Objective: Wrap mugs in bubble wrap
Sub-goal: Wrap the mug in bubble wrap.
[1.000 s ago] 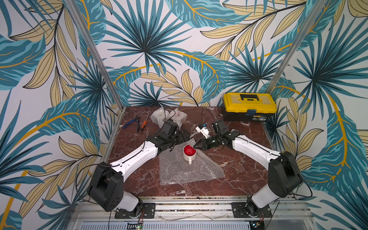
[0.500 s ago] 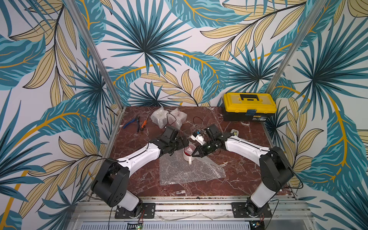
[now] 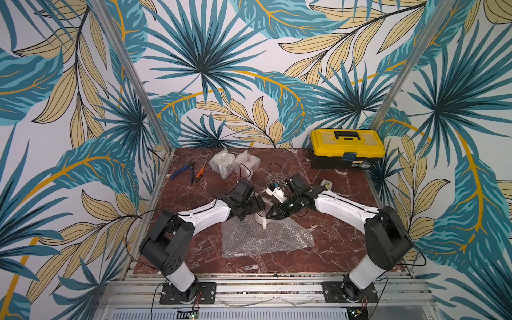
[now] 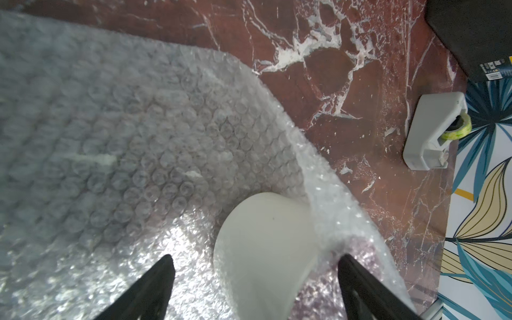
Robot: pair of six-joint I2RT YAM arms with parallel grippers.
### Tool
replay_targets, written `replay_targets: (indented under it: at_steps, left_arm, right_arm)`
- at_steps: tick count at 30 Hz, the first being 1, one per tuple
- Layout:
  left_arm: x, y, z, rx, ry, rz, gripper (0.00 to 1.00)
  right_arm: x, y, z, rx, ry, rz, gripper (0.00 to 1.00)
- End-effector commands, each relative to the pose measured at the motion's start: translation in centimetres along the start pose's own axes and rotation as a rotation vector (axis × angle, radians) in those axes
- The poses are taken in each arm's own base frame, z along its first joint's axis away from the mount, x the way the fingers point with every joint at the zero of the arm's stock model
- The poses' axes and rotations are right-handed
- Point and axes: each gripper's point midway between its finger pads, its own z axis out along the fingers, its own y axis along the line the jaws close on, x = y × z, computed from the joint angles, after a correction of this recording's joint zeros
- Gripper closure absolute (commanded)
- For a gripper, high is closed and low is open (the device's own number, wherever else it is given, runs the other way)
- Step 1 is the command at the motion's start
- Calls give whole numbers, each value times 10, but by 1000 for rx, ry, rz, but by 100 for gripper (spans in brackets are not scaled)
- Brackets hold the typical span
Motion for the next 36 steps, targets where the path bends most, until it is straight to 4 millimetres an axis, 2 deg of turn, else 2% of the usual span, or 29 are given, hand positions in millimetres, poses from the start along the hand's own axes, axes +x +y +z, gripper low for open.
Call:
replay_targets:
  at_steps: [1, 5, 9, 10, 11, 12, 15, 21, 24, 28, 30, 32, 36]
  left_arm:
    - [8, 12, 7, -24, 6, 9, 8]
    - [12, 15, 13, -32, 20, 8, 8]
    - [13, 17, 17, -38, 25, 10, 8]
    - [13, 17, 17, -39, 25, 11, 8]
    - [13, 18, 17, -40, 27, 11, 8]
    - [13, 17, 18, -39, 27, 11, 8]
    - [14, 17, 18, -40, 30, 12, 8]
    - [14, 19, 18, -44, 27, 8, 8]
    - [14, 18, 19, -44, 30, 7, 8]
    - [17, 22, 22, -53, 40, -2, 8]
    - [18, 23, 23, -54, 47, -9, 8]
    - [21, 25, 26, -61, 56, -15, 8]
    - [24, 26, 29, -65, 70, -17, 7]
  right_arm:
    - [0, 1, -22, 76, -88, 14, 61]
    - [17, -23, -48, 259, -183, 112, 55]
    - [59, -58, -72, 476, -184, 261, 39]
    - [70, -64, -76, 517, -178, 295, 38]
    - [81, -69, -79, 542, -169, 319, 33]
    - [91, -71, -80, 549, -171, 339, 27]
    - [112, -74, -81, 539, -201, 379, 20]
    - [139, -86, -71, 542, -199, 438, 19]
    - [145, -93, -63, 548, -192, 442, 22]
    - [152, -100, -51, 547, -159, 470, 34]
    - [154, -101, -48, 539, -163, 480, 42]
    - [152, -101, -48, 532, -187, 489, 55]
    - [141, -93, -58, 506, -255, 464, 75]
